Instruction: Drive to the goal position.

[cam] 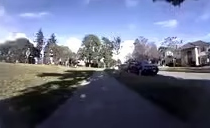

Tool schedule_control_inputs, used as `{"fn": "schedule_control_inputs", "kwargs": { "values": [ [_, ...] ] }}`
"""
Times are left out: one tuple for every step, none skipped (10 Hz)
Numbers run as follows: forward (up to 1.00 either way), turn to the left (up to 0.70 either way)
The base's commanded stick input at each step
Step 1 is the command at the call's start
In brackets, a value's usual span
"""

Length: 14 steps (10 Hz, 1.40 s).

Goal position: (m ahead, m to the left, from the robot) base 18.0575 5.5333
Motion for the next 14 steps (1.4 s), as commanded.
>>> {"fn": "schedule_control_inputs", "kwargs": {
  "values": [
    [1.00, -0.01],
    [1.00, -0.01],
    [1.00, -0.01],
    [1.00, -0.01],
    [1.00, -0.01],
    [1.00, -0.01],
    [1.00, -0.01],
    [1.00, -0.01],
    [1.00, -0.01],
    [1.00, -0.01],
    [1.00, -0.01],
    [1.00, -0.01],
    [1.00, -0.01],
    [1.00, -0.01]
  ]
}}
